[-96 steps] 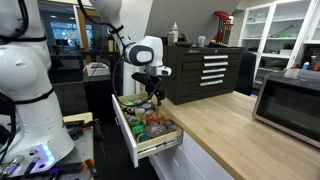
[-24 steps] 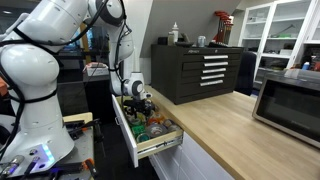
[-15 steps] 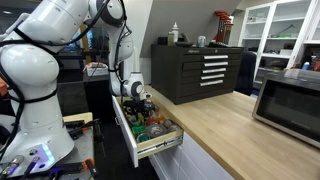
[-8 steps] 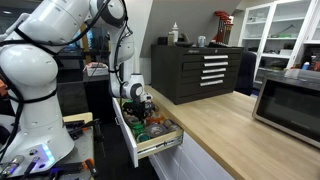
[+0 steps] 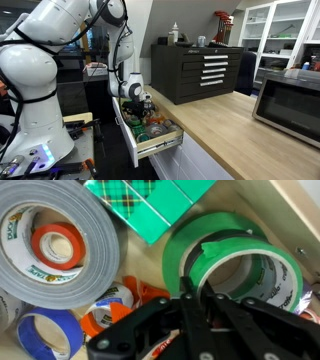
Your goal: Remove the green tape from the drawer and put it on the counter
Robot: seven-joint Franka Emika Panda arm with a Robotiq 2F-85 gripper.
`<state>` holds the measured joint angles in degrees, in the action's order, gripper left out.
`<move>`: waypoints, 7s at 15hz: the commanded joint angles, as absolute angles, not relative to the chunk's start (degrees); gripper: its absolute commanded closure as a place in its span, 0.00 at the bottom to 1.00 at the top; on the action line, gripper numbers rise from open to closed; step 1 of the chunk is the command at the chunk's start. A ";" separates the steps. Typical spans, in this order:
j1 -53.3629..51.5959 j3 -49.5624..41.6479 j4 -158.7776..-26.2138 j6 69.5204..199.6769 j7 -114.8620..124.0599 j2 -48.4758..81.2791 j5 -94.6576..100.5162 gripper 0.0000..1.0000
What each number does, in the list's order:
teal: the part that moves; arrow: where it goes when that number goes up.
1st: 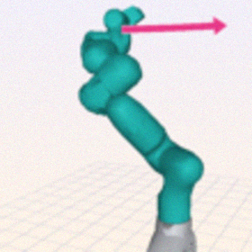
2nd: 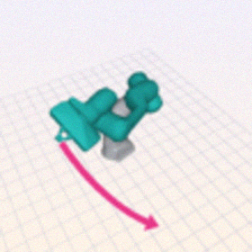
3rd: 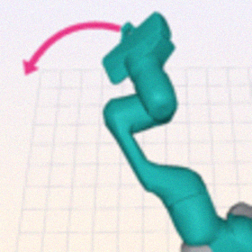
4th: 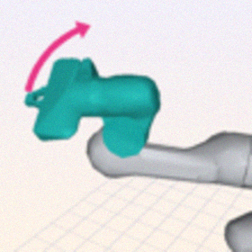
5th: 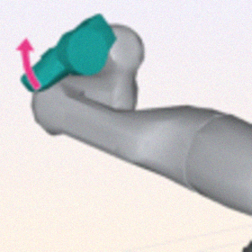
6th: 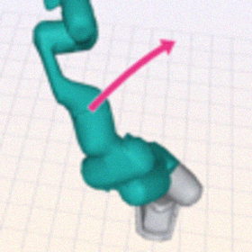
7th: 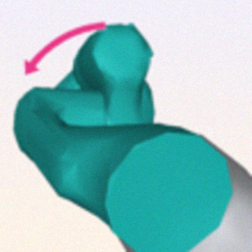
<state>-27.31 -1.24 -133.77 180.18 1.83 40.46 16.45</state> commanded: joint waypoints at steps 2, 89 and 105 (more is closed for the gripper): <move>-27.40 -0.16 -136.47 176.67 -0.50 34.13 15.04 0.93; -10.10 -4.35 -110.79 146.80 10.46 25.80 14.99 0.01; -10.78 6.07 -128.35 138.26 12.64 4.00 7.59 0.00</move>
